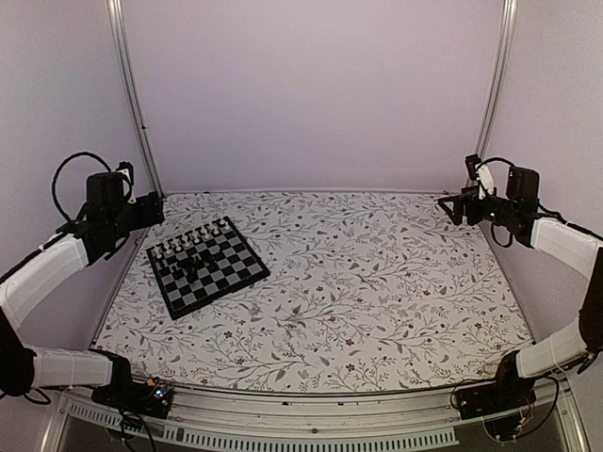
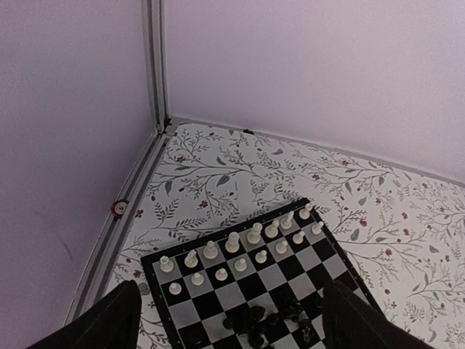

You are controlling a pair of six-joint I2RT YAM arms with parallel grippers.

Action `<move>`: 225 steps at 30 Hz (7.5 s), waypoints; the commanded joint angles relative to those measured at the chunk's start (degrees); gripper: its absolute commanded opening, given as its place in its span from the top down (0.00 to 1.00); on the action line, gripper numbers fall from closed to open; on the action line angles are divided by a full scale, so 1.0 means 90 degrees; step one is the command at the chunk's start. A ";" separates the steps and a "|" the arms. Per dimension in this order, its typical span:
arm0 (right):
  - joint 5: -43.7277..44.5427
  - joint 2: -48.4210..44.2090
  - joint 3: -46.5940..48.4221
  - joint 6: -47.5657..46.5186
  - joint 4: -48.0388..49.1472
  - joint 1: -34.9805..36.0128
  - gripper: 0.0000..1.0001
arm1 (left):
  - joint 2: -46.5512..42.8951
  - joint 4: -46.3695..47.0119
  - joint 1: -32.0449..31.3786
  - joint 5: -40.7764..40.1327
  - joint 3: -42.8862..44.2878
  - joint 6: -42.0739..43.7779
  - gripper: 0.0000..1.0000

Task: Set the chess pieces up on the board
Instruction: Adjust the chessboard at the center of the board.

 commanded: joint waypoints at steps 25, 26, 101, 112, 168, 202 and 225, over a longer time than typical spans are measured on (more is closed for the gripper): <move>-0.0864 0.2290 0.1589 -0.2271 -0.1962 0.3584 0.32 | 0.2117 -0.0075 0.2833 0.2902 -0.0174 -0.1720 0.48; -0.0890 0.2282 0.1569 -0.2280 -0.1971 0.3584 0.33 | 0.2243 -0.0033 0.2862 0.2884 -0.0084 -0.1726 0.50; -0.1142 0.2541 0.1649 -0.2225 -0.2262 0.4153 0.40 | 0.4993 -0.1916 0.2654 0.1330 0.2541 -0.2973 1.00; -0.1046 0.2575 0.1647 -0.2254 -0.2281 0.4183 0.39 | 0.6045 -0.2215 0.2563 0.2386 0.3369 -0.2584 1.00; -0.1138 0.3264 0.1907 -0.2150 -0.2222 0.4217 0.38 | 0.8160 -0.2846 0.0695 0.2804 0.6239 -0.2844 0.71; 0.0461 0.3800 0.1682 -0.2798 -0.2871 0.5098 0.39 | 0.6461 -0.1402 -0.0629 0.3731 0.3345 -0.3171 0.77; 0.0551 0.1573 0.1014 -0.2914 -0.3560 0.5043 0.30 | 0.3080 -0.1876 -0.1540 0.0891 0.2636 -0.0604 0.70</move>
